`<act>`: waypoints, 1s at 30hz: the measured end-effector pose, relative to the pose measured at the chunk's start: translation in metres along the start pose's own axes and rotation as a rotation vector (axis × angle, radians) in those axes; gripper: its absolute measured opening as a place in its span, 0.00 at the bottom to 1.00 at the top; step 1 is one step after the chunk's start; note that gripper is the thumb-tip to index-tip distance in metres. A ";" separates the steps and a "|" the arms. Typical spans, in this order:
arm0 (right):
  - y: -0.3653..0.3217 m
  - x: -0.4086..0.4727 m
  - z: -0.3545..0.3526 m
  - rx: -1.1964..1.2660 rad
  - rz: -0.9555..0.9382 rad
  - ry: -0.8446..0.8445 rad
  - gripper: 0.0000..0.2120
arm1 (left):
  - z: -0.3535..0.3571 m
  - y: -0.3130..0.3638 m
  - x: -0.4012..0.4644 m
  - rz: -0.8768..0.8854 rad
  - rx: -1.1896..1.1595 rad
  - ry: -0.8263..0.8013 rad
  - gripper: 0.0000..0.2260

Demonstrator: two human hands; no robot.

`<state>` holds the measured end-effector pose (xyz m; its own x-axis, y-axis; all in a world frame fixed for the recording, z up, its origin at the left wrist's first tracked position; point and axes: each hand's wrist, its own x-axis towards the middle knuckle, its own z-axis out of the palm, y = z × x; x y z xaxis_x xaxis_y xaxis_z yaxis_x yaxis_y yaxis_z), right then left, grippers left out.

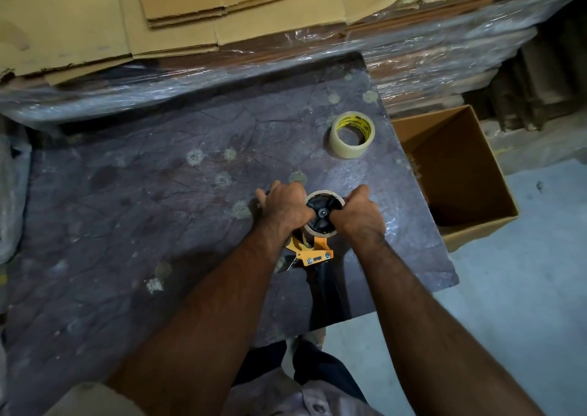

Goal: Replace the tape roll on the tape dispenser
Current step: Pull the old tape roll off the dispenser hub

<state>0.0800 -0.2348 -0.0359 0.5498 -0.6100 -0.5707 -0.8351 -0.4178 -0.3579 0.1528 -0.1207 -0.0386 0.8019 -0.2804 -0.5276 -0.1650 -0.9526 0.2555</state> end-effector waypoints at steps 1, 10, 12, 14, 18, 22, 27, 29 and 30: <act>-0.001 -0.002 -0.002 -0.026 0.008 0.017 0.27 | -0.001 0.002 -0.002 0.003 0.031 0.006 0.12; -0.001 -0.007 -0.017 0.099 -0.063 0.099 0.26 | -0.015 0.002 -0.013 -0.002 -0.160 0.148 0.13; -0.003 -0.008 -0.022 0.208 -0.068 0.078 0.24 | -0.020 -0.010 -0.014 0.052 -0.351 0.170 0.15; -0.008 -0.010 -0.029 0.401 -0.051 0.019 0.22 | -0.028 -0.022 -0.019 0.117 -0.499 0.150 0.16; -0.025 -0.018 -0.038 0.605 -0.187 -0.204 0.26 | -0.056 -0.037 -0.025 0.151 -0.558 0.210 0.13; -0.044 -0.022 -0.039 0.280 -0.582 -0.212 0.55 | -0.084 -0.046 -0.023 0.143 -0.615 0.220 0.14; -0.070 -0.016 -0.040 -0.032 -0.708 -0.008 0.53 | -0.090 -0.050 -0.010 0.168 -0.624 0.174 0.13; -0.079 -0.006 -0.035 -0.082 -0.702 0.026 0.51 | -0.083 -0.056 0.000 0.168 -0.719 0.127 0.14; -0.082 0.000 -0.030 -0.109 -0.691 0.037 0.50 | -0.078 -0.059 0.002 0.157 -0.761 0.119 0.15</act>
<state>0.1494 -0.2206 0.0155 0.9559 -0.2022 -0.2130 -0.2885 -0.7824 -0.5519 0.2090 -0.0558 0.0087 0.8648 -0.3497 -0.3602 0.1231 -0.5479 0.8274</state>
